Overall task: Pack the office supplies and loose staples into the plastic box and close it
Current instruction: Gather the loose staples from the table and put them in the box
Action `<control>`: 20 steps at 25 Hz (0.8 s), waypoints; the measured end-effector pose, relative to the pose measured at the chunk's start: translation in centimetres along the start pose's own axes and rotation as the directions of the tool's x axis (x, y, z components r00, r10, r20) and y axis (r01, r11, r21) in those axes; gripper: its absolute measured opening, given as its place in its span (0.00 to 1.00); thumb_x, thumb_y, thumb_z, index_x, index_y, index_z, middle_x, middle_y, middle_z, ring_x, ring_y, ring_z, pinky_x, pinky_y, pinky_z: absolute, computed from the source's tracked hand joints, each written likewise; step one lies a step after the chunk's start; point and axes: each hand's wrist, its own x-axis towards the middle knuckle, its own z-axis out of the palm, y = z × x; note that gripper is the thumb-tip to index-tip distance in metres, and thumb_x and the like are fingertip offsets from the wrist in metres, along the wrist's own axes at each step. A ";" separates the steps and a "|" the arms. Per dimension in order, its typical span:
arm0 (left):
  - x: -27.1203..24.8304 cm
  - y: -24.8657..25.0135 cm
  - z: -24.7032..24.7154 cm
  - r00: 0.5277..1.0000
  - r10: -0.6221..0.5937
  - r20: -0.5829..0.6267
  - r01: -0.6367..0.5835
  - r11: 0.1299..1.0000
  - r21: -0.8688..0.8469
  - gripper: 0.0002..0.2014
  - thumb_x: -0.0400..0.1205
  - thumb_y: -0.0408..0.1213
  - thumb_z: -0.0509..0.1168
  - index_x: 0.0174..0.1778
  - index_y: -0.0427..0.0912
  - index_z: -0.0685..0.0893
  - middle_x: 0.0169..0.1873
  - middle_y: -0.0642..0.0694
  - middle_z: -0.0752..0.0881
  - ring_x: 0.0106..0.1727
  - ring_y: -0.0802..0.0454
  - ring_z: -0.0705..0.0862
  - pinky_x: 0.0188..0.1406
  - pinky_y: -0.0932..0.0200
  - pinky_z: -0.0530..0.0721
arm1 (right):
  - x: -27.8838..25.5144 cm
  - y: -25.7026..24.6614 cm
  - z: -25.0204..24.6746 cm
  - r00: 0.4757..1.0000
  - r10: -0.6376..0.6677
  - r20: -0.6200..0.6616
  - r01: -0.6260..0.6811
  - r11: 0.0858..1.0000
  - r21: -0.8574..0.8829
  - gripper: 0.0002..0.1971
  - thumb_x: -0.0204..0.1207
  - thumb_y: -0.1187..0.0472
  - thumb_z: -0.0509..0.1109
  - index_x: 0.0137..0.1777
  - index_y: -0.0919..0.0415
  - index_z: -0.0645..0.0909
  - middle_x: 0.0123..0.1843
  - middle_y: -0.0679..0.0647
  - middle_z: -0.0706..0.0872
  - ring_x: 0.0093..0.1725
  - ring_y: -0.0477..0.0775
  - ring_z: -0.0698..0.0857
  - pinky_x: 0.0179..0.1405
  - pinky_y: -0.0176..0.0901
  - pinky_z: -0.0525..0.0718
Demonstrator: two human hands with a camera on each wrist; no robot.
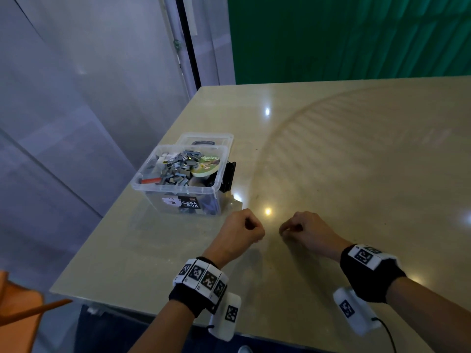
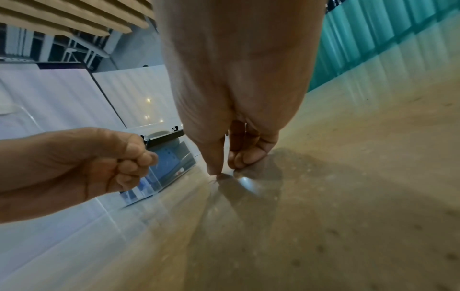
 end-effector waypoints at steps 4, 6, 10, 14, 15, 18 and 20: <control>-1.4 3.1 -0.7 0.992 0.117 -0.047 -0.121 0.990 -0.070 0.05 0.72 0.27 0.73 0.38 0.37 0.83 0.34 0.42 0.87 0.38 0.44 0.86 0.40 0.52 0.86 | 0.3 0.4 -0.4 0.999 0.026 0.029 -0.029 0.994 0.107 0.04 0.76 0.58 0.77 0.42 0.50 0.93 0.40 0.51 0.92 0.41 0.49 0.88 0.43 0.47 0.83; -1.7 4.9 -2.6 0.976 0.194 -0.098 -0.203 0.976 -0.085 0.06 0.73 0.26 0.73 0.39 0.39 0.83 0.35 0.45 0.86 0.38 0.45 0.85 0.39 0.54 0.85 | 1.2 -0.6 -1.5 0.998 0.032 0.050 -0.037 0.994 0.106 0.06 0.74 0.59 0.78 0.37 0.49 0.92 0.35 0.49 0.92 0.35 0.42 0.87 0.39 0.45 0.82; -0.5 6.1 -10.3 0.920 0.252 -0.300 -0.274 0.961 -0.032 0.06 0.75 0.24 0.72 0.40 0.38 0.84 0.35 0.43 0.87 0.37 0.47 0.86 0.37 0.57 0.85 | 4.9 -6.9 -4.9 0.995 -0.095 -0.035 0.099 0.983 0.154 0.06 0.77 0.60 0.77 0.38 0.53 0.91 0.30 0.50 0.89 0.30 0.42 0.85 0.36 0.40 0.81; 1.0 3.8 -16.9 0.856 0.200 -0.476 -0.131 0.976 0.175 0.08 0.74 0.26 0.75 0.35 0.43 0.87 0.31 0.52 0.89 0.36 0.60 0.89 0.39 0.60 0.88 | 8.8 -14.8 -5.7 0.954 -0.285 -0.097 0.298 0.940 0.167 0.06 0.76 0.61 0.77 0.38 0.55 0.91 0.29 0.45 0.88 0.29 0.40 0.83 0.35 0.38 0.80; 1.5 3.1 -17.9 0.848 0.198 -0.491 -0.092 0.968 0.232 0.08 0.73 0.27 0.76 0.34 0.45 0.87 0.30 0.52 0.89 0.34 0.61 0.89 0.40 0.59 0.89 | 9.9 -16.4 -5.4 0.944 -0.317 -0.089 0.328 0.931 0.159 0.06 0.76 0.61 0.77 0.38 0.56 0.91 0.30 0.45 0.88 0.29 0.39 0.82 0.34 0.37 0.79; 3.1 1.5 -19.8 0.853 0.198 -0.483 -0.024 0.939 0.342 0.09 0.71 0.29 0.77 0.31 0.47 0.87 0.28 0.53 0.89 0.31 0.62 0.87 0.39 0.54 0.91 | 12.6 -19.8 -4.2 0.935 -0.351 -0.059 0.356 0.925 0.137 0.07 0.76 0.61 0.77 0.36 0.56 0.91 0.31 0.47 0.89 0.29 0.41 0.80 0.32 0.34 0.77; 4.0 1.0 -20.3 0.883 0.206 -0.422 -0.018 0.913 0.408 0.08 0.71 0.29 0.76 0.33 0.47 0.88 0.30 0.52 0.90 0.33 0.61 0.88 0.41 0.56 0.90 | 14.1 -20.4 -3.7 0.942 -0.333 -0.045 0.336 0.935 0.115 0.08 0.76 0.63 0.77 0.35 0.55 0.91 0.32 0.48 0.89 0.29 0.40 0.80 0.31 0.30 0.76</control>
